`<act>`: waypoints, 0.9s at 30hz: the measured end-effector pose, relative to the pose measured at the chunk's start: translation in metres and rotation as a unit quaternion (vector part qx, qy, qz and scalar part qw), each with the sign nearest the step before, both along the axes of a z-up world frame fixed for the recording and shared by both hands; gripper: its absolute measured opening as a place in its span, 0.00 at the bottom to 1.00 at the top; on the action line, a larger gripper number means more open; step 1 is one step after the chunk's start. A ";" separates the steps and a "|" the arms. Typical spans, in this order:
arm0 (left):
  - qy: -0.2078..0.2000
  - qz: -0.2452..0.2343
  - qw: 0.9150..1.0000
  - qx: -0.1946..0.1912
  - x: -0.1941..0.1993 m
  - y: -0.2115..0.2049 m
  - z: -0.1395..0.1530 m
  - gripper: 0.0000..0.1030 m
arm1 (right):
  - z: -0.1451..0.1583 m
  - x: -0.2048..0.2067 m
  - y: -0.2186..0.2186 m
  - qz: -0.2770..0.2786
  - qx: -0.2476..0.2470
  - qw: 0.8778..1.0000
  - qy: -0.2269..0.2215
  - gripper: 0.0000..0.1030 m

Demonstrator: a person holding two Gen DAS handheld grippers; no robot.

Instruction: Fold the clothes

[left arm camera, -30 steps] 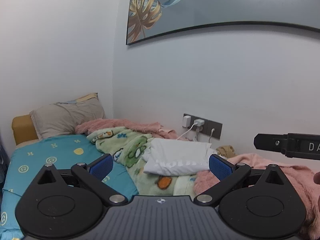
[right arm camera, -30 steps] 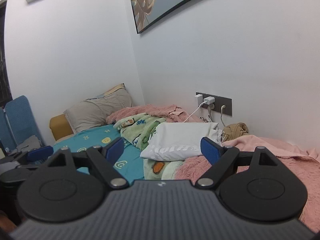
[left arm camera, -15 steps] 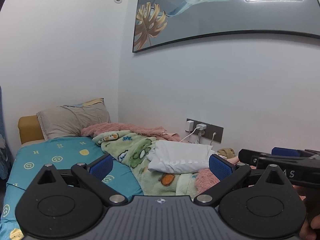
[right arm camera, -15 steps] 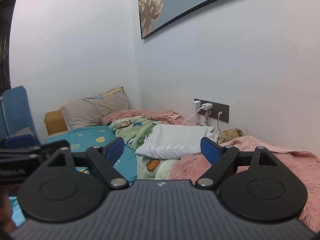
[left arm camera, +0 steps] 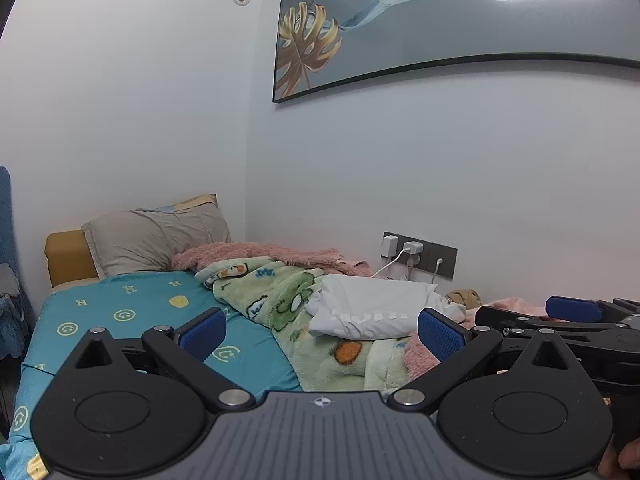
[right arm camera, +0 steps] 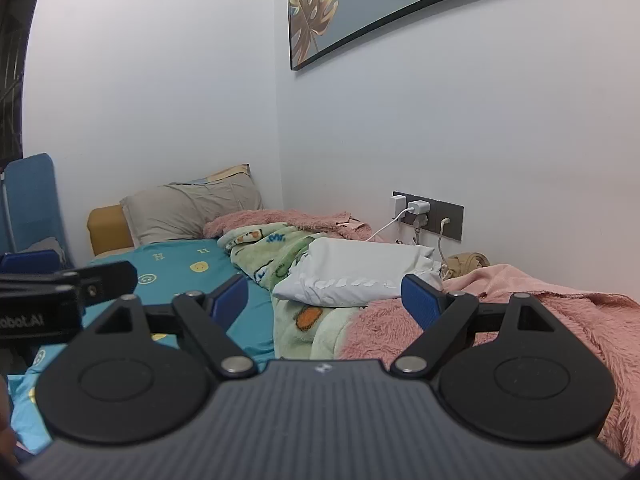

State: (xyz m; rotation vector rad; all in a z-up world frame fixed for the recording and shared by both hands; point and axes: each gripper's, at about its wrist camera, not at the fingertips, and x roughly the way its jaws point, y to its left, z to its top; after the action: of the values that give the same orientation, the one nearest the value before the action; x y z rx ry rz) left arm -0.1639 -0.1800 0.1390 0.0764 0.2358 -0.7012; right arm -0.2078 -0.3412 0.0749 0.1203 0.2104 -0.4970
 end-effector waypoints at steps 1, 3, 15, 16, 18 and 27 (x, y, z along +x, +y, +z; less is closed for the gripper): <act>0.000 -0.001 1.000 -0.001 0.000 0.000 0.000 1.00 | 0.000 -0.001 0.000 0.000 0.000 1.000 0.000 0.83; 0.000 -0.002 1.000 -0.002 -0.001 0.001 0.001 1.00 | 0.001 -0.001 0.002 0.000 0.000 1.000 0.001 0.83; -0.005 0.000 1.000 -0.003 -0.004 0.005 0.004 1.00 | 0.001 -0.001 0.005 0.001 0.004 1.000 0.007 0.83; -0.005 0.000 1.000 -0.004 -0.004 0.005 0.004 1.00 | 0.001 -0.001 0.005 0.000 0.004 1.000 0.006 0.83; -0.005 -0.001 1.000 -0.004 -0.004 0.005 0.004 1.00 | 0.003 -0.002 0.005 -0.001 0.004 1.000 0.005 0.83; -0.008 0.001 1.000 -0.014 -0.005 0.009 0.005 1.00 | 0.004 -0.004 0.009 -0.001 0.005 1.000 0.005 0.83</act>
State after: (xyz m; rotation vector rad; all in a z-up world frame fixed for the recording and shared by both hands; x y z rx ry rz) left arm -0.1694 -0.1709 0.1445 0.0547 0.2103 -0.7023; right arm -0.2115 -0.3322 0.0789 0.1270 0.2232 -0.4983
